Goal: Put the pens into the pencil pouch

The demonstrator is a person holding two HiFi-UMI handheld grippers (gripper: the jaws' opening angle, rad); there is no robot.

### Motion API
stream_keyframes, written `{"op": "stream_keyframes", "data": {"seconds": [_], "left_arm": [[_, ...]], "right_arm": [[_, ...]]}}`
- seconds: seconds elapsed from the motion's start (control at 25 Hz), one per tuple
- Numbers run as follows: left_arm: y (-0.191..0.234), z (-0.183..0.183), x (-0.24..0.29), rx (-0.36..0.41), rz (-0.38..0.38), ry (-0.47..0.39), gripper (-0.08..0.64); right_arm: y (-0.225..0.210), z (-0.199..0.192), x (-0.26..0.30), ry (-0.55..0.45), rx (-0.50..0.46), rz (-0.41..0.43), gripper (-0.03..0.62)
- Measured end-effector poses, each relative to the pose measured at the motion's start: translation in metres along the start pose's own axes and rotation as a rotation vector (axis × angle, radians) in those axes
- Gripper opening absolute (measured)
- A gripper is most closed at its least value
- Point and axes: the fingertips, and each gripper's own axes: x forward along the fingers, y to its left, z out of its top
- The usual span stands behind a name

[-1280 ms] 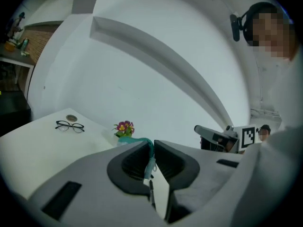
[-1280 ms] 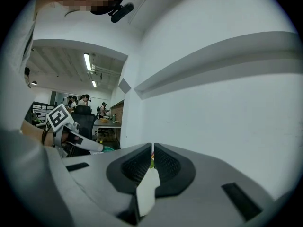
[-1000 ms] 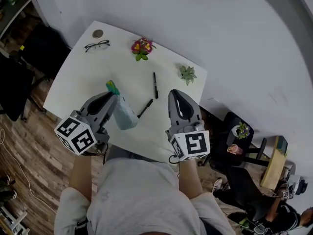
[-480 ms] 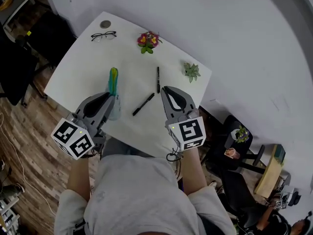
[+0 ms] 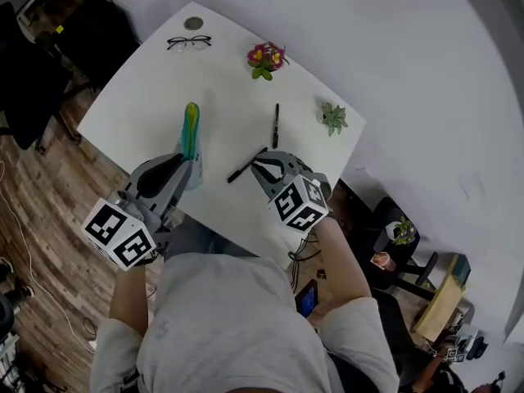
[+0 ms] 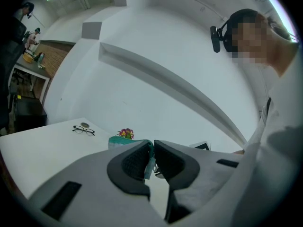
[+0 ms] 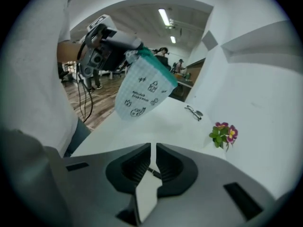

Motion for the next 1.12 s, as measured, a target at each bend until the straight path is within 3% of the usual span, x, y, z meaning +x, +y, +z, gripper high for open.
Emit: {"op": "stream_keyframes", "data": {"seconds": [0.32,0.44,0.6,0.96,1.12], "left_arm": [[0.010,-0.004,-0.013,-0.008,0.035,-0.002,0.055],[0.012,-0.004,-0.016,-0.009,0.044,-0.005,0.055],[0.012,-0.007,-0.017,0.001,0.054,0.002,0.055],[0.018,-0.009,-0.025,-0.008,0.073,0.005,0.055],[0.021,-0.009,-0.026,-0.011,0.074,0.006,0.055]], "right_arm": [[0.037,-0.023,0.046,0.158,-0.255,0.199,0.040],[0.048,-0.031,0.057,0.209,-0.339,0.261,0.111],[0.060,-0.041,0.071,0.262,-0.444,0.330,0.114],[0.079,-0.049,0.095,0.351,-0.595,0.465,0.114],[0.083,-0.053,0.099,0.408,-0.572,0.525,0.092]]}}
